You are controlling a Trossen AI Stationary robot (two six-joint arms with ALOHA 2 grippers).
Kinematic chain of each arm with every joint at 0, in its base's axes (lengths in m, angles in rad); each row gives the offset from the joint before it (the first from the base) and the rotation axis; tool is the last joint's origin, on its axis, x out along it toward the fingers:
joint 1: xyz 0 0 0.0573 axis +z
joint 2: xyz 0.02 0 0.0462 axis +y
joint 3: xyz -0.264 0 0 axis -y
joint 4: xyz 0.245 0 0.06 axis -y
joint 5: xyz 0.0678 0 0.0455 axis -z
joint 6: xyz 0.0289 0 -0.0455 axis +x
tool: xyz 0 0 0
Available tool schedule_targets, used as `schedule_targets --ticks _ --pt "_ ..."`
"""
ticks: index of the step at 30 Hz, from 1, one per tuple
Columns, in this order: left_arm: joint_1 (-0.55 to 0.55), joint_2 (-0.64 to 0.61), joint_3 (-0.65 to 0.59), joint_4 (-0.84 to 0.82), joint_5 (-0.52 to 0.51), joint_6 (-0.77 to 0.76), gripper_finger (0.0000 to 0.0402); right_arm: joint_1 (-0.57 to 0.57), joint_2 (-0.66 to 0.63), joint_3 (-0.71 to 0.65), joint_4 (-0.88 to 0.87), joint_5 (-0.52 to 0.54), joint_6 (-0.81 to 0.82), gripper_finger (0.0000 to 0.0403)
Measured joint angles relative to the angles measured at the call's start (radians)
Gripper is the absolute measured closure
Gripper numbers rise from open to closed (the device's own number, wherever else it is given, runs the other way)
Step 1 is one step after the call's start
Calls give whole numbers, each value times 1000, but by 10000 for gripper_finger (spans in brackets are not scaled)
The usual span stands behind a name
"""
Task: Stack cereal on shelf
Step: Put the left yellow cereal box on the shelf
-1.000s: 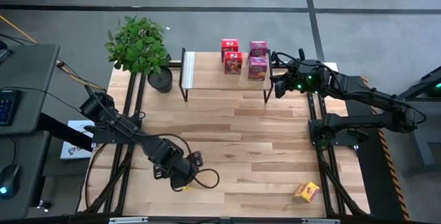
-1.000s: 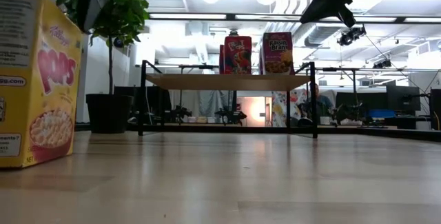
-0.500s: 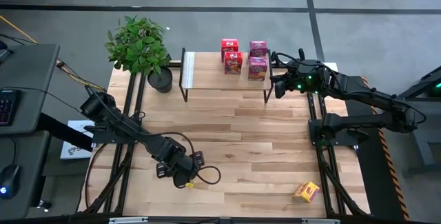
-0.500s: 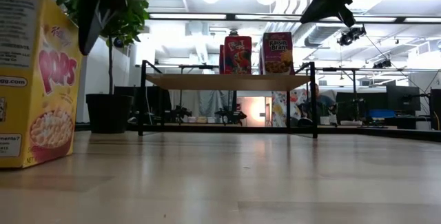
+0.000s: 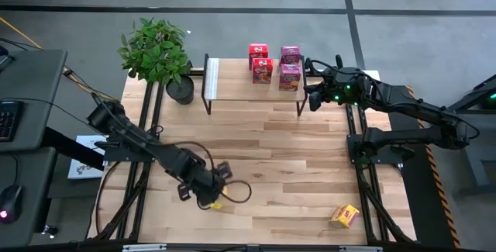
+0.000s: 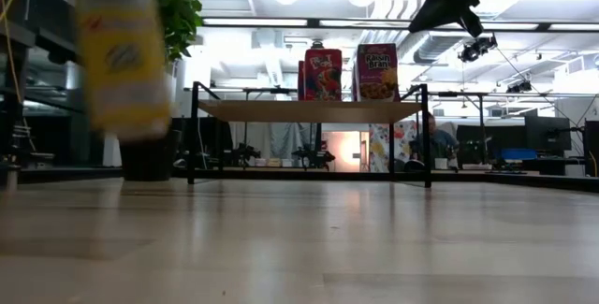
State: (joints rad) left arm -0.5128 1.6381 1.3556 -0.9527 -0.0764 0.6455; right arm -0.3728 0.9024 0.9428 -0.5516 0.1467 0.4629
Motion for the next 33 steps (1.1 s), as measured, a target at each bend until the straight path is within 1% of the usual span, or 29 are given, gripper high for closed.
schedule_targets --ticks 4,7,9,11,14,16,19,22,24,27,33 --pt "57 -67 122 -139 -95 -136 283 0 0 0 -18 0 0 402" --pt "140 -131 205 -214 -227 -220 281 0 0 0 -34 0 0 402" --pt "229 -161 265 -228 -305 -283 281 0 2 0 -36 0 0 402" --pt "344 -173 338 -236 -324 -325 283 0 2 0 -37 0 1 402" --pt "531 -162 459 -231 -315 -337 285 0 2 0 -37 0 8 402" --pt "655 -132 541 -229 -284 -339 285 0 2 0 -37 0 8 402" --pt "827 -61 641 -278 -168 -350 286 0 2 0 -36 9 33 402" --pt "958 17 704 -347 -75 -335 286 0 2 0 -36 12 54 402" --pt "1020 69 729 -391 -34 -304 286 0 2 0 -36 15 67 402" --pt "1082 140 739 -418 12 -243 286 0 2 0 -35 15 103 402" --pt "1137 238 740 -441 23 -123 286 0 2 0 -36 42 166 402"
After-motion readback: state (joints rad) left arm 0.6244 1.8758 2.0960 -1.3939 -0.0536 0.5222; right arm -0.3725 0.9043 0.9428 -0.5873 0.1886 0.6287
